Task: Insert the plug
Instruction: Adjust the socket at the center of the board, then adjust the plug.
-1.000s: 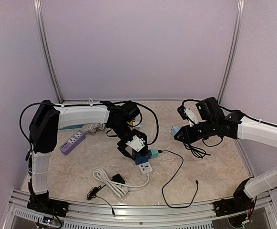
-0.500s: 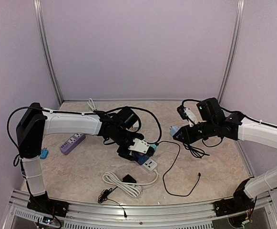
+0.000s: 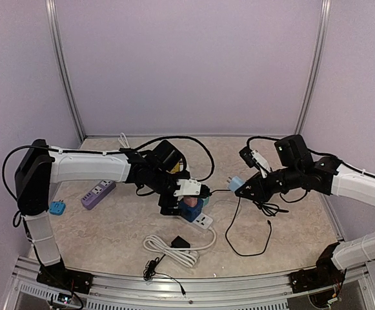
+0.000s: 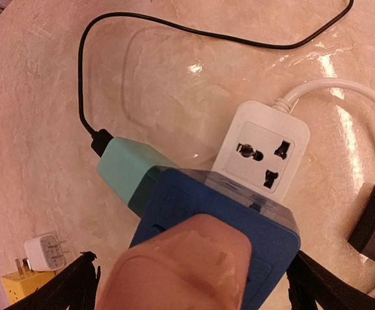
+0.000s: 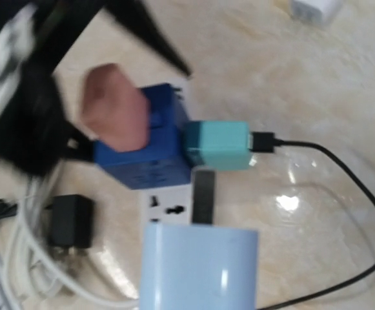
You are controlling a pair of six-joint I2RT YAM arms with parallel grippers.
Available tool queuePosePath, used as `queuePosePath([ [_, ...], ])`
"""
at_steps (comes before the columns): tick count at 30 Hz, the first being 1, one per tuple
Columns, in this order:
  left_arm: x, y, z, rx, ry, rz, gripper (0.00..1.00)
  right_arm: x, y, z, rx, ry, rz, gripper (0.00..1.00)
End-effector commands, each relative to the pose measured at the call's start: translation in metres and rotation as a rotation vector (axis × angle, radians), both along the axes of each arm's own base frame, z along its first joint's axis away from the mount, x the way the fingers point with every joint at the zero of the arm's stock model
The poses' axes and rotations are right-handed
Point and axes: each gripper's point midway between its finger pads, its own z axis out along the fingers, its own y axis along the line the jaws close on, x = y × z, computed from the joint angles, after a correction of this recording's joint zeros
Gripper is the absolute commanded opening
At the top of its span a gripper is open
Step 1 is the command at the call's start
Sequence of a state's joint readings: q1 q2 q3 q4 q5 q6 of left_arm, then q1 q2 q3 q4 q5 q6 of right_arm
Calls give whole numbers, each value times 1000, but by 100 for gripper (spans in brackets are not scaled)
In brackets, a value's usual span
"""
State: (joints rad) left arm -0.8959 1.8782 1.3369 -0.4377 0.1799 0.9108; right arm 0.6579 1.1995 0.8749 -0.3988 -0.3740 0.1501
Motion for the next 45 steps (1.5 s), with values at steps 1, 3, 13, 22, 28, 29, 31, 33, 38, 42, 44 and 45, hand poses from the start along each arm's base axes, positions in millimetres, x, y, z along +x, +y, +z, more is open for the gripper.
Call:
queuePosePath([
  [1, 5, 5, 48, -85, 42, 4, 99, -21, 1, 18, 50, -61, 100, 0],
  [3, 2, 19, 52, -77, 58, -24, 99, -26, 4, 26, 73, -89, 124, 0],
  [13, -44, 39, 161, -269, 69, -178, 99, -66, 48, 80, 78, -413, 295, 0],
  [22, -82, 9, 201, -507, 254, -64, 80, -55, 89, 93, -48, -483, 297, 0],
  [28, -92, 8, 200, -534, 294, -92, 65, -57, 120, 98, -45, -503, 346, 0],
  [29, -91, 9, 199, -536, 292, -81, 62, -59, 124, 98, -38, -504, 350, 0],
  [31, -87, 11, 196, -540, 290, -39, 60, -61, 128, 102, -25, -508, 357, 0],
  [33, -86, 13, 196, -551, 284, -25, 56, -65, 130, 105, -6, -515, 371, 0],
  [38, -90, 12, 200, -580, 270, -44, 47, -64, 134, 105, -12, -524, 375, 0],
  [42, -90, 9, 202, -604, 272, -48, 43, -66, 139, 101, -19, -520, 403, 0],
  [44, -91, 9, 201, -609, 278, -50, 33, -66, 139, 102, -19, -523, 404, 0],
  [45, -91, 9, 201, -611, 279, -50, 27, -66, 139, 103, -13, -527, 404, 0],
])
